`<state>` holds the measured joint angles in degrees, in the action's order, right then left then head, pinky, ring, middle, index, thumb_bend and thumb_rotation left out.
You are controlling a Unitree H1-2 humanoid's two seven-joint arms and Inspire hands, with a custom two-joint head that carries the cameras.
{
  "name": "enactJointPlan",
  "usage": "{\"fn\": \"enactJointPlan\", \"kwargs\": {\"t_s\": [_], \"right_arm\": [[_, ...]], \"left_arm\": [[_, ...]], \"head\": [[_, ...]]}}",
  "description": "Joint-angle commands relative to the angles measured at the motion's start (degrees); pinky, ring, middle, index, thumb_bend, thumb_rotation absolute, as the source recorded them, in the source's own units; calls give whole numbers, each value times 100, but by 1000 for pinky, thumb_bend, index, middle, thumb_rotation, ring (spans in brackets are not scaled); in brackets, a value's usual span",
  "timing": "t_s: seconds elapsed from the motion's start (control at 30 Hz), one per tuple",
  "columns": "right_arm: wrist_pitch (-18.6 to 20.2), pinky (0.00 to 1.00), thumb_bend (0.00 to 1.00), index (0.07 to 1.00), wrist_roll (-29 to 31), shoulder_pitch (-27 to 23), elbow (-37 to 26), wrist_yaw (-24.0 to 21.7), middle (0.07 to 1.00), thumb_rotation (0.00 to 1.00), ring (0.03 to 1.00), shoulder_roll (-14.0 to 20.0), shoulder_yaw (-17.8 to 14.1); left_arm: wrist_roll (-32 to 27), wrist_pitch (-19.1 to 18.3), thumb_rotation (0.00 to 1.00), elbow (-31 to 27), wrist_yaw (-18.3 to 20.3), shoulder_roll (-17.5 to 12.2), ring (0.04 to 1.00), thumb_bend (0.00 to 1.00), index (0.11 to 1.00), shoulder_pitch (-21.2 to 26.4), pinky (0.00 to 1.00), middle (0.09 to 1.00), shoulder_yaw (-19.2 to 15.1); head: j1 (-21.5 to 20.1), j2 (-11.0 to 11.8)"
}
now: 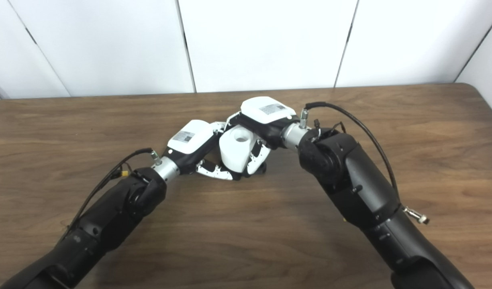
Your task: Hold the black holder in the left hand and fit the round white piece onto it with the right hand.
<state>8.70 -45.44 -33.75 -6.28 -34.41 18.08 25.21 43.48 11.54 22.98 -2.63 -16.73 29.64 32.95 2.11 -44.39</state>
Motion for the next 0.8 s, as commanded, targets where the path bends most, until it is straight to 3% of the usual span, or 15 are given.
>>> {"fn": "enactJointPlan", "kwargs": {"t_s": [0.0, 0.17, 0.33, 0.6, 0.77], "right_arm": [[-37, 737, 806, 920, 93, -190, -164, 162, 805, 153, 784, -86, -112], [-19, 733, 813, 968, 62, -222, -215, 149, 786, 163, 781, -71, -181], [10, 696, 840, 1000, 73, -273, -262, 192, 837, 159, 776, -59, -300], [-37, 621, 859, 1000, 156, -368, -305, 158, 764, 153, 697, 35, -451], [136, 631, 891, 1000, 101, -418, -450, -108, 876, 186, 768, 175, -448]], "left_arm": [[140, -225, 75, 332, 611, -99, 864, 524, 479, -268, 676, 841, 191], [159, -249, 75, 335, 617, -96, 867, 524, 479, -261, 683, 841, 194], [159, -246, 75, 315, 623, -99, 870, 524, 479, -263, 676, 842, 194], [150, -215, 76, 353, 604, -108, 867, 524, 479, -259, 678, 841, 188], [129, -203, 75, 355, 601, -117, 870, 524, 478, -262, 674, 841, 175]], "head": [[5, -1], [2, 13], [-8, 20], [-5, 23], [-22, 25]]}}
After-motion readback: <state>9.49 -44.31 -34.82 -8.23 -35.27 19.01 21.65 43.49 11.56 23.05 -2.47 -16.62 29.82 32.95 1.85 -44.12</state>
